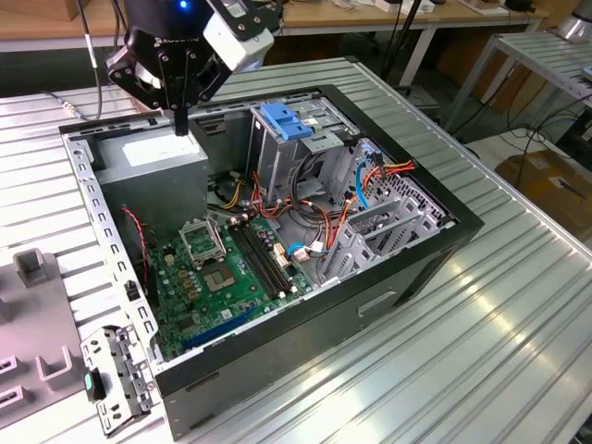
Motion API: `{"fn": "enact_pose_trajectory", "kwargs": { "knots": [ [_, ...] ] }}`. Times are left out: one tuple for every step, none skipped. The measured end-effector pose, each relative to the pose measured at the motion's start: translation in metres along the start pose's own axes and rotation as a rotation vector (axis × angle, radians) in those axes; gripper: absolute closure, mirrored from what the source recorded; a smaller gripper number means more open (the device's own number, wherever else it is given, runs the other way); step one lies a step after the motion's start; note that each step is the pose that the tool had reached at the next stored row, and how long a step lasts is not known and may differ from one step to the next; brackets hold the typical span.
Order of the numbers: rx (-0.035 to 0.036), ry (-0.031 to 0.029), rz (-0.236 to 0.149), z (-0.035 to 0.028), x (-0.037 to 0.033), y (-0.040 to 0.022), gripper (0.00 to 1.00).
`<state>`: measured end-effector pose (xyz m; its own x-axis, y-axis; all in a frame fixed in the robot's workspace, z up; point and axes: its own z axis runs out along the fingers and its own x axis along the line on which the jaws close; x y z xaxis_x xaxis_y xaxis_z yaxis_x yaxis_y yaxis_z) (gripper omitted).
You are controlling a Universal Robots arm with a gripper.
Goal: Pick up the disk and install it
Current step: 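Reach for the disk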
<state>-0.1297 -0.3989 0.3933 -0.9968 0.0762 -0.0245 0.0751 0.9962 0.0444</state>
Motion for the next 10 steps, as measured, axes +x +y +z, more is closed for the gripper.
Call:
{"fn": "enact_pose_trajectory", "kwargs": {
  "knots": [
    [0.0001, 0.0000, 0.000, 0.0000, 0.0003, 0.0000, 0.89],
    [0.0001, 0.0000, 0.000, -0.0001, 0.0007, -0.0001, 0.89],
    [0.0000, 0.0000, 0.000, 0.0000, 0.0010, -0.0001, 0.89],
    [0.0000, 0.0000, 0.000, 0.0000, 0.0013, -0.0001, 0.89],
    [0.0000, 0.0000, 0.000, 0.0000, 0.0017, -0.0001, 0.89],
    [0.0000, 0.0000, 0.000, -0.0001, 0.0023, -0.0002, 0.89],
    [0.0000, 0.0000, 0.000, -0.0001, 0.0029, -0.0002, 0.89],
    [0.0001, 0.0000, 0.000, -0.0001, 0.0033, -0.0002, 0.89],
    [0.0000, 0.0000, 0.000, -0.0001, 0.0036, -0.0003, 0.89],
    [0.0000, 0.0000, 0.000, -0.0001, 0.0040, -0.0003, 0.89]
  ]
}}
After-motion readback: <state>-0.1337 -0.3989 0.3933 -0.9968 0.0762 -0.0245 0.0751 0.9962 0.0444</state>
